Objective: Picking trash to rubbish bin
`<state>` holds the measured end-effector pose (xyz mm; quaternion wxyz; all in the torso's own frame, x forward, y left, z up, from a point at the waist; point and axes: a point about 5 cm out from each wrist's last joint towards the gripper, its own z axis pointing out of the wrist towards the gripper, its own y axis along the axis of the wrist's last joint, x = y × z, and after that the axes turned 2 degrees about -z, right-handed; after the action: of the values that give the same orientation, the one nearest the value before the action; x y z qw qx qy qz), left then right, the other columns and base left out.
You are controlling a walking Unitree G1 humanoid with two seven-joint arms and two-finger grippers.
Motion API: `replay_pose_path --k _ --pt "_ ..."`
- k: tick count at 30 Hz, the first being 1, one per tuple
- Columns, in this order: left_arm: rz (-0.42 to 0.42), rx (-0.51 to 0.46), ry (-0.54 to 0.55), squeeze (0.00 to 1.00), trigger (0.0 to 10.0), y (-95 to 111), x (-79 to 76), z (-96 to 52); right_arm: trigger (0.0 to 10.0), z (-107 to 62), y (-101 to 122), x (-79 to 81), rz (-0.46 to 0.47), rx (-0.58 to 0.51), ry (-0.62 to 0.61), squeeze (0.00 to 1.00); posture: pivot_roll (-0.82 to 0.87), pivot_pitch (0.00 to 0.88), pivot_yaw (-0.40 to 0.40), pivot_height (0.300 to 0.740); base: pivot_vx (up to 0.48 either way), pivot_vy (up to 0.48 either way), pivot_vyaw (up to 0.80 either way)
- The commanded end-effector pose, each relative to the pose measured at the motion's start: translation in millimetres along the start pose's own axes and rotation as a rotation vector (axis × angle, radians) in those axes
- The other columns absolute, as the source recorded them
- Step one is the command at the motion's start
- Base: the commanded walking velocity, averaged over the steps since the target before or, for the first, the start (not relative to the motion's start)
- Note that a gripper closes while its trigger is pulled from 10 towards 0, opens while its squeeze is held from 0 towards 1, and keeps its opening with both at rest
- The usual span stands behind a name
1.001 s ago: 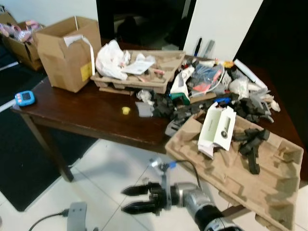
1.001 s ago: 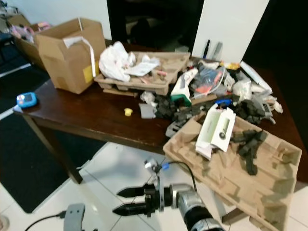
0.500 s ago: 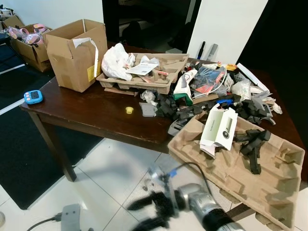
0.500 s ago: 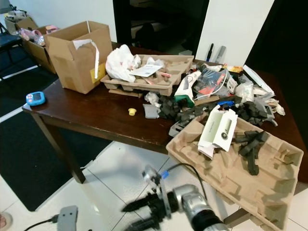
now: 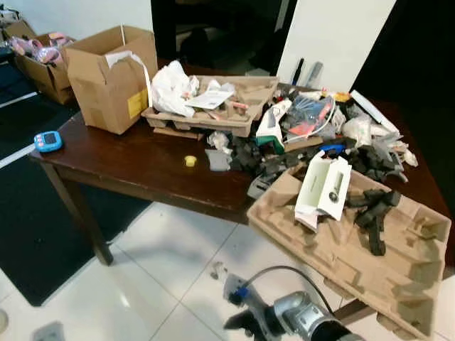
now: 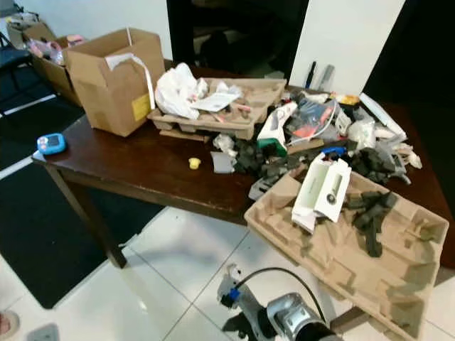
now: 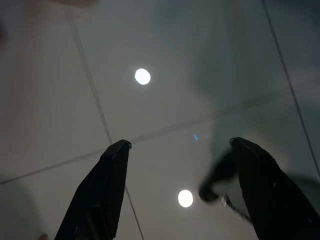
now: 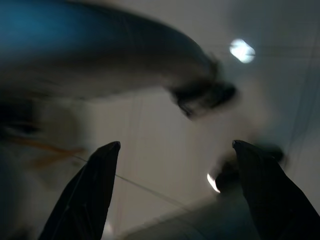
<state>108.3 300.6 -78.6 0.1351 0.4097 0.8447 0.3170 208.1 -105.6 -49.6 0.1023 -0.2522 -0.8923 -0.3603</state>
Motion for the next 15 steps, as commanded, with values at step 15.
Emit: replay_pose_path --k 15 --pt "-0.093 -0.446 0.035 0.00 10.0 108 15.4 2.6 10.0 1.9 -34 -11.3 0.284 0.034 -0.474 0.00 0.20 0.088 -0.068 0.740 0.000 0.000 0.00"
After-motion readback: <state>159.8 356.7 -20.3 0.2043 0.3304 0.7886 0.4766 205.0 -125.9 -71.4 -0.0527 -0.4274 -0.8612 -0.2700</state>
